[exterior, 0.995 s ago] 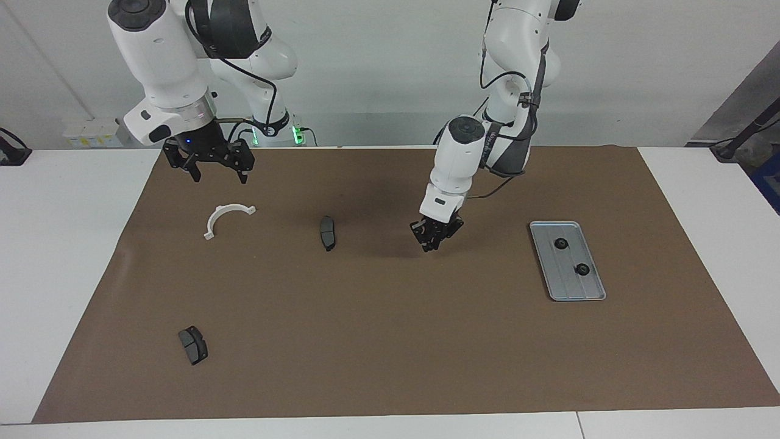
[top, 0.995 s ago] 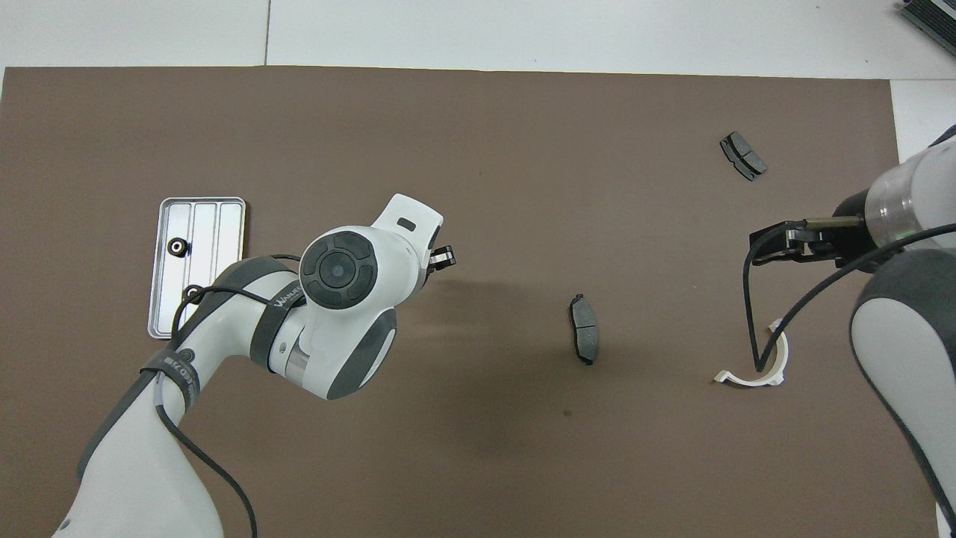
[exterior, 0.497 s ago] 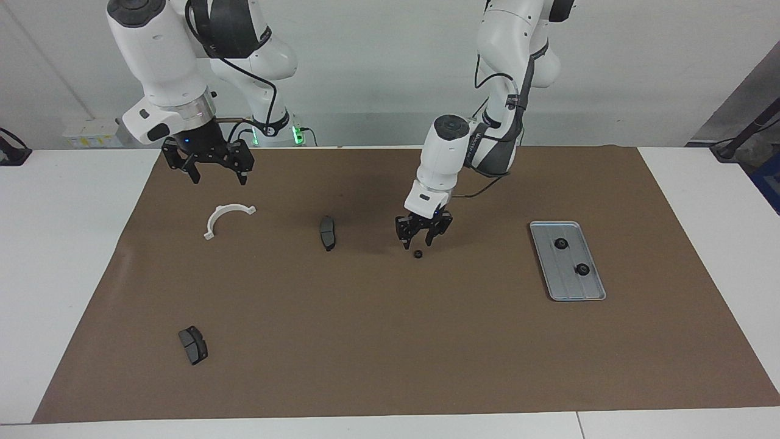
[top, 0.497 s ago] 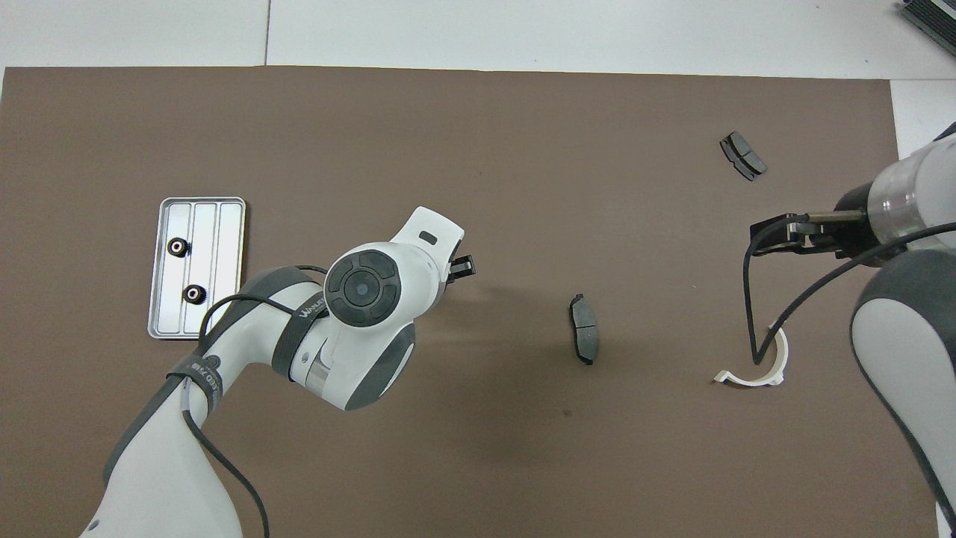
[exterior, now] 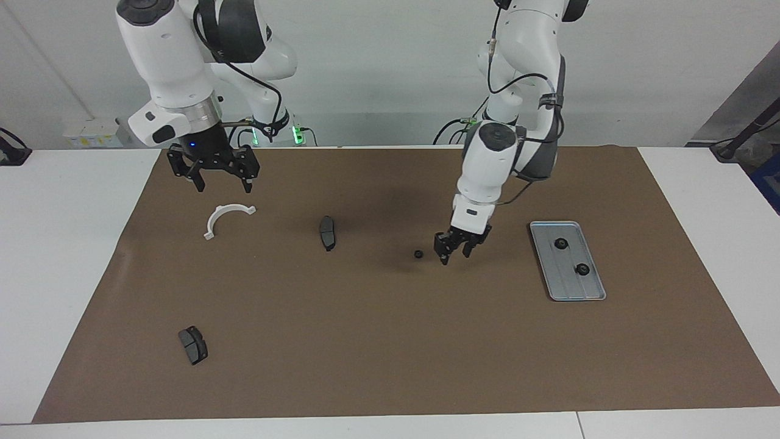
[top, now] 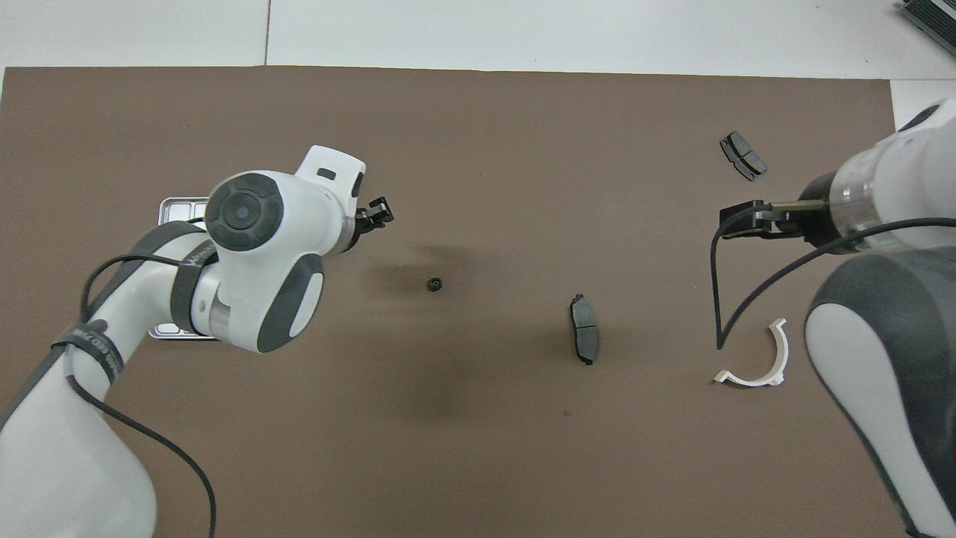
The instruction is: Place bearing gear from tray to pile
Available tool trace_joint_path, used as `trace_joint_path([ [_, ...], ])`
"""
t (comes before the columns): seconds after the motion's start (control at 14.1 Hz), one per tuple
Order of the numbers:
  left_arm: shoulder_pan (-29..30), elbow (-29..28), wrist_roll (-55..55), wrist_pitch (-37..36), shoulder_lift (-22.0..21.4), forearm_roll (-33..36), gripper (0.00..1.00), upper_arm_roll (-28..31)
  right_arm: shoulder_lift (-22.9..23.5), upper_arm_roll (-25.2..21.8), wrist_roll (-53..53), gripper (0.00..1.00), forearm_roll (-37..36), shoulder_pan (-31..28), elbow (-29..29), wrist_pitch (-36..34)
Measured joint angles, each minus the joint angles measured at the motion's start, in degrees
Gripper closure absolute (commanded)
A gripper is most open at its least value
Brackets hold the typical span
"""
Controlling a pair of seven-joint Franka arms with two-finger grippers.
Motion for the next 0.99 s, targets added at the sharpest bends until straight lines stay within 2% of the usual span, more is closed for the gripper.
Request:
trace_joint_path([
  [0.28,8.99,0.28,12.29,-5.47,-0.05,0.0,0.35,0.06,4.36,0.22,10.18,0.0,-0.12,8.19,0.48,5.21],
  [0.57,16.95,0.18,24.58,-11.72,-0.31,0.0,0.35,0.1,12.45,0.26,19.94,0.0,-1.7,14.7,5.56,8.69],
  [0.99,23.23,-4.46,32.33,-12.17,-2.0,0.0,0.35,0.1,20.98,0.23,28.77,0.0,-1.8,21.4,8.35,15.91],
])
